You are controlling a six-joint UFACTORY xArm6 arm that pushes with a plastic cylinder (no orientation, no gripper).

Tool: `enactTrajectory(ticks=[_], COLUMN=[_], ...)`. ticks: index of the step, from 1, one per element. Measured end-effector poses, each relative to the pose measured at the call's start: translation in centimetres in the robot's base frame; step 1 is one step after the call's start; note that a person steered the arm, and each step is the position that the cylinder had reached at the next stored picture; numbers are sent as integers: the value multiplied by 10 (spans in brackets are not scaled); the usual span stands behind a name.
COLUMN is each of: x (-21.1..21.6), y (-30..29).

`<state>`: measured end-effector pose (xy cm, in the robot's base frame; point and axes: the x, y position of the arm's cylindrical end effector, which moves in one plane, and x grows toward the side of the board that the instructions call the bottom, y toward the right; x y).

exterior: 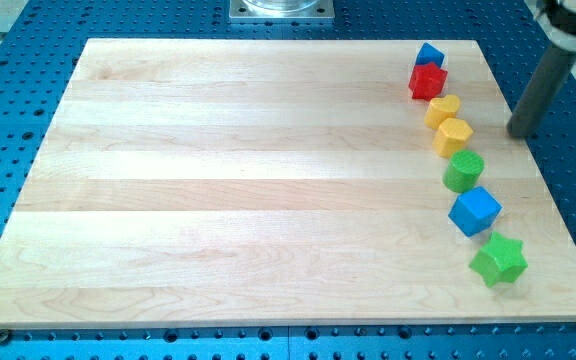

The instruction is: Move the yellow blocks towards the center

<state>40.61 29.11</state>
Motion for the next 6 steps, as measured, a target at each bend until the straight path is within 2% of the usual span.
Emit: enactTrajectory(ticks=[1, 3, 4, 5, 6], x=[8, -2, -2, -21, -64], y=[-42, -175, -76, -17, -40])
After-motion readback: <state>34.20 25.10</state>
